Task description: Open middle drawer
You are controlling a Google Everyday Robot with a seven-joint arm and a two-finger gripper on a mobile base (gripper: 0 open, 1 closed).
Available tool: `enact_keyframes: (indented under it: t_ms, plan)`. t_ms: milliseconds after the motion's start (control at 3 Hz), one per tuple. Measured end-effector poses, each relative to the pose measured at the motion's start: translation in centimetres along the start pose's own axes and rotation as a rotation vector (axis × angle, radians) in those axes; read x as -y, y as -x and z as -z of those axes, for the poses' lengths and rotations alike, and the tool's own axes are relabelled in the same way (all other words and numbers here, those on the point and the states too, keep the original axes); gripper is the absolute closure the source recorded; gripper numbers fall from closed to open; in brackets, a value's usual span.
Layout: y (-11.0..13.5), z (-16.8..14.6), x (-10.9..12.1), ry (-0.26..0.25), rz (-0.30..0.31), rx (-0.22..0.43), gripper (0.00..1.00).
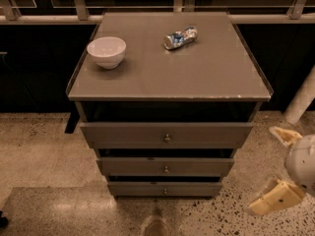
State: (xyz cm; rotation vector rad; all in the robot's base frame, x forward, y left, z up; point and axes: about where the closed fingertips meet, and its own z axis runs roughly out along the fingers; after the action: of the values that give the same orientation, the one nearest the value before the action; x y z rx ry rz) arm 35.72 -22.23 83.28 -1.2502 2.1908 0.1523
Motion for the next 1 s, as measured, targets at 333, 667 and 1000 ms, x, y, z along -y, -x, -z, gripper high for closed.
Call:
enact_keyframes:
  t_ms: [333, 667, 1000]
  plan:
    - [-5.8, -4.4, -1.9, -0.031, -0.18, 0.001, 0.0]
    - [-9.9, -9.6, -2.9, -0.051, -0.272, -0.011, 0.0]
    - [-11.1, -14.5, -1.9, -0.083, -0.315, 0.018, 0.0]
